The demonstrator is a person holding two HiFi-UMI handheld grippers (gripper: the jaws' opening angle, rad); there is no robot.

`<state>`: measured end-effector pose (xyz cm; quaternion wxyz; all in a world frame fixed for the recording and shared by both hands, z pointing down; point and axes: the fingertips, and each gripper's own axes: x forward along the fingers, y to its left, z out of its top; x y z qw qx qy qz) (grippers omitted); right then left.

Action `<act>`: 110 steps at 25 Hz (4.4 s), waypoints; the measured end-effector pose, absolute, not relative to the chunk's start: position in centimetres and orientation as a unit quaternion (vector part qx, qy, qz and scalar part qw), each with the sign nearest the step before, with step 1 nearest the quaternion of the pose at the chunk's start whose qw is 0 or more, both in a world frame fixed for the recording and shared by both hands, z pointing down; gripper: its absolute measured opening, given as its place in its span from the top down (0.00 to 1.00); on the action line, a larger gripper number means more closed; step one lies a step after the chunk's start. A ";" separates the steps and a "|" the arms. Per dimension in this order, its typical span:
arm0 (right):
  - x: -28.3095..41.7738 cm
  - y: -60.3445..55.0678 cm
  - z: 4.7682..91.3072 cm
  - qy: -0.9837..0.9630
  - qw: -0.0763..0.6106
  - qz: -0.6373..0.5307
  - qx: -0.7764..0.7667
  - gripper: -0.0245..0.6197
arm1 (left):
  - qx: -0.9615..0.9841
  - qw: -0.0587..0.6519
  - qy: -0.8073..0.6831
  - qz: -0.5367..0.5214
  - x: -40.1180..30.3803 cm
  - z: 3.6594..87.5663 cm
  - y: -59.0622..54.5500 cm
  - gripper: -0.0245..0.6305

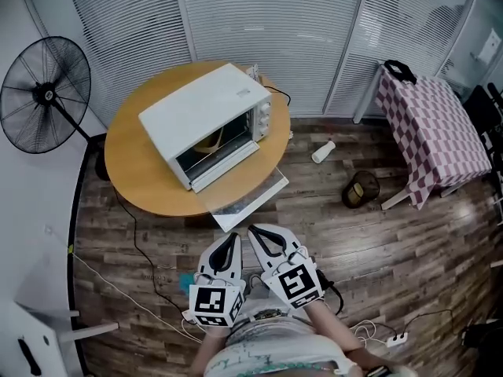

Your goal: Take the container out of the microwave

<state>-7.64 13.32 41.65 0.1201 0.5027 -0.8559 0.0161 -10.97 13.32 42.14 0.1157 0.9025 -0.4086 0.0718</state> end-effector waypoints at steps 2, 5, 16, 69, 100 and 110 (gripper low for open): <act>-7.6 13.0 41.8 -0.857 0.122 0.017 0.501 0.97 | 0.901 0.117 -0.412 0.075 -11.0 42.3 13.1 0.94; -7.7 12.2 41.8 -0.862 0.122 0.015 0.491 0.97 | 0.897 0.120 -0.420 0.072 -11.0 42.5 12.4 0.94; -7.0 7.0 41.6 -0.883 0.125 0.012 0.452 0.97 | 0.883 0.115 -0.449 0.070 -9.6 42.3 7.2 0.94; -1.1 -12.0 41.7 -0.942 0.110 0.002 0.316 0.97 | 0.797 0.125 -0.588 0.054 -4.4 42.0 -10.5 0.94; -6.9 -17.7 43.0 -0.920 0.118 0.016 0.372 0.97 | 0.829 0.118 -0.542 0.072 -11.6 43.8 -15.4 0.94; -5.3 -18.6 43.6 -0.941 0.118 0.018 0.318 0.97 | 0.801 0.122 -0.583 0.056 -9.3 43.8 -16.6 0.94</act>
